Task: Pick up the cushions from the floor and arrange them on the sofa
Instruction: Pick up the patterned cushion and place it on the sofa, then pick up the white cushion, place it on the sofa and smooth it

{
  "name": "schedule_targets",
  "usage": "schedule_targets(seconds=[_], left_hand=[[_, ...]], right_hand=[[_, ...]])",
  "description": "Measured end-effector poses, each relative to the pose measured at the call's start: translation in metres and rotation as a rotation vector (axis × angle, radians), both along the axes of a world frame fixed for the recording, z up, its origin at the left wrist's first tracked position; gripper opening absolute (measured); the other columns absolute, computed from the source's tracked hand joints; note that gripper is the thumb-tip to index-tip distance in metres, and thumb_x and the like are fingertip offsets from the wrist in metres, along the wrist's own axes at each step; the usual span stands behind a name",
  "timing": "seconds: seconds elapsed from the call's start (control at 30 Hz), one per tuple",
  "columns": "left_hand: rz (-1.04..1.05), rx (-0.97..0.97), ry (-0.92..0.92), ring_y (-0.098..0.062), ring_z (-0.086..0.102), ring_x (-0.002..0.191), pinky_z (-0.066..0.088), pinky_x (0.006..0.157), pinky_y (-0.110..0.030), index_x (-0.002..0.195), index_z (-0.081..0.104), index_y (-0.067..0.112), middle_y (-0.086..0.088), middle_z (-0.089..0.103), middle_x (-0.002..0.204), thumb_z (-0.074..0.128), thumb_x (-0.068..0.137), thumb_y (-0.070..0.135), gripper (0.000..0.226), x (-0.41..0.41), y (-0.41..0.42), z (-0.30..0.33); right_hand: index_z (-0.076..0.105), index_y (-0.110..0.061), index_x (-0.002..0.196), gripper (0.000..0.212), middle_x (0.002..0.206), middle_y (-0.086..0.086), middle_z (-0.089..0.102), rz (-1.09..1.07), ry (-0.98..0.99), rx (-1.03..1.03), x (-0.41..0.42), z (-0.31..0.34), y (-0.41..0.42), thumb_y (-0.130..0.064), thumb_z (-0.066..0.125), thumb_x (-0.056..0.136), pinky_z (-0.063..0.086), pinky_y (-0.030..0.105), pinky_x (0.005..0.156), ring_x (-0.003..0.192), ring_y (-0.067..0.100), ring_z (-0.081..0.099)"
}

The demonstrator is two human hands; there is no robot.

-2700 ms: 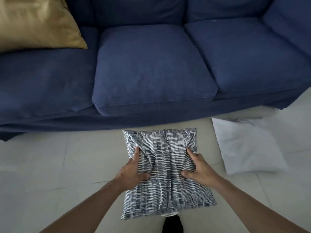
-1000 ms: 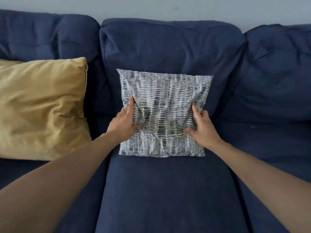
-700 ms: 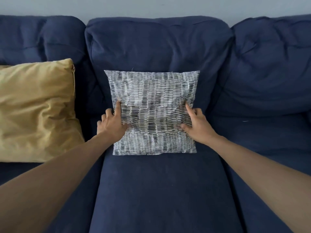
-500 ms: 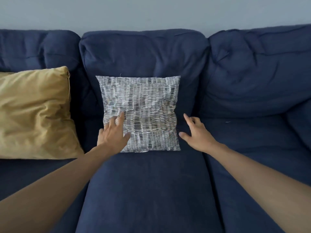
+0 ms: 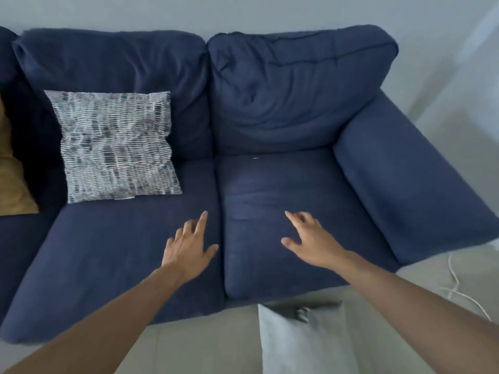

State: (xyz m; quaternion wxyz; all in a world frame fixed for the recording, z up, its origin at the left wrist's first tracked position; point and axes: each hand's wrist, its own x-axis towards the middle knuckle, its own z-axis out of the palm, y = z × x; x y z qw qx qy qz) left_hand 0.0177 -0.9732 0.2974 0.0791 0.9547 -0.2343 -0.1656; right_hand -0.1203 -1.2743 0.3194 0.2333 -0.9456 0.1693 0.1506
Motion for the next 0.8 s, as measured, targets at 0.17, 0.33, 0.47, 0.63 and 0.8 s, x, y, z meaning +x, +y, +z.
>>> schedule_targets(seconds=[0.17, 0.33, 0.47, 0.63, 0.8], left_hand=[[-0.097, -0.001, 0.078, -0.03, 0.043, 0.146, 0.041, 0.117, -0.052, 0.172, -0.005, 0.031, -0.005, 0.033, 0.166, 0.052, 0.105, 0.06, 0.093, -0.094, -0.059, -0.048], [-0.199, -0.04, 0.126, -0.028, 0.045, 0.143, 0.042, 0.118, -0.047, 0.172, 0.0, 0.032, -0.003, 0.038, 0.161, 0.052, 0.105, 0.059, 0.089, -0.169, -0.099, -0.097], [-0.355, -0.014, 0.189, -0.029, 0.044, 0.148, 0.046, 0.114, -0.046, 0.172, -0.003, 0.035, -0.003, 0.032, 0.167, 0.053, 0.106, 0.058, 0.09, -0.228, -0.112, -0.146], [-0.46, 0.091, 0.262, -0.031, 0.047, 0.146, 0.046, 0.116, -0.045, 0.172, -0.002, 0.027, -0.007, 0.034, 0.167, 0.052, 0.105, 0.059, 0.091, -0.275, -0.109, -0.241], [-0.558, 0.282, 0.343, -0.035, 0.046, 0.14, 0.044, 0.111, -0.048, 0.17, -0.018, 0.025, -0.015, 0.032, 0.162, 0.049, 0.105, 0.06, 0.099, -0.299, -0.085, -0.34]], right_hand=[[0.013, -0.033, 0.171, 0.081, 0.17, -0.002, 0.022, -0.12, 0.055, 0.018, -0.116, -0.05, -0.045, -0.057, 0.053, 0.105, 0.047, 0.049, 0.114, 0.156, 0.026, 0.03], [0.018, -0.027, 0.172, 0.082, 0.173, 0.006, 0.023, -0.204, 0.106, 0.021, -0.208, -0.109, -0.065, -0.053, 0.058, 0.105, 0.04, 0.046, 0.122, 0.158, 0.032, 0.03], [0.022, -0.028, 0.17, 0.079, 0.175, 0.008, 0.018, -0.258, 0.182, 0.039, -0.272, -0.17, -0.067, -0.051, 0.059, 0.105, 0.038, 0.046, 0.123, 0.158, 0.036, 0.03], [0.02, -0.028, 0.17, 0.077, 0.173, 0.006, 0.018, -0.28, 0.255, 0.044, -0.339, -0.254, -0.057, -0.052, 0.056, 0.106, 0.041, 0.042, 0.121, 0.156, 0.032, 0.033], [0.013, -0.03, 0.172, 0.086, 0.175, 0.008, 0.017, -0.324, 0.367, 0.091, -0.387, -0.357, -0.053, -0.059, 0.056, 0.103, 0.038, 0.043, 0.124, 0.157, 0.034, 0.033]])
